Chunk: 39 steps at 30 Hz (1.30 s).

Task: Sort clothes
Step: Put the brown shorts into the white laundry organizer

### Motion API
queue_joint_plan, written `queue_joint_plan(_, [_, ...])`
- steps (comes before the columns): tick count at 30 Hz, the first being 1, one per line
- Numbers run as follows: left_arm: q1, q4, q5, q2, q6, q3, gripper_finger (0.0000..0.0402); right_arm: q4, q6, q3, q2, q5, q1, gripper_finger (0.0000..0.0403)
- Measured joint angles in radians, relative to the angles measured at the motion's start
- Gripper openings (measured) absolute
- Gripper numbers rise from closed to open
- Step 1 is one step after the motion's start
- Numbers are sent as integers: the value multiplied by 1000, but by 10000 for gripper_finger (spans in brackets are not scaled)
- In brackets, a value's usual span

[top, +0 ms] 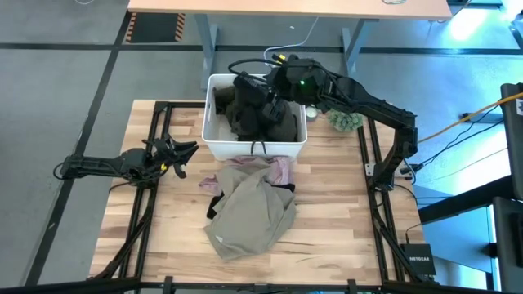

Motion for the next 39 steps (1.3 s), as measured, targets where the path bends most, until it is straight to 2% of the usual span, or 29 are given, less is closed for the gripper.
queue_joint_plan(28, [0, -10, 0, 0, 3, 0, 86, 1, -1, 0, 0, 0, 0, 182])
queue_joint_plan(35, [0, -10, 0, 0, 7, 0, 86, 134, -2, 0, 9, -2, 0, 182])
queue_joint_plan(39, [0, -14, 0, 0, 7, 0, 86, 154, 4, 0, 9, 2, 1, 182])
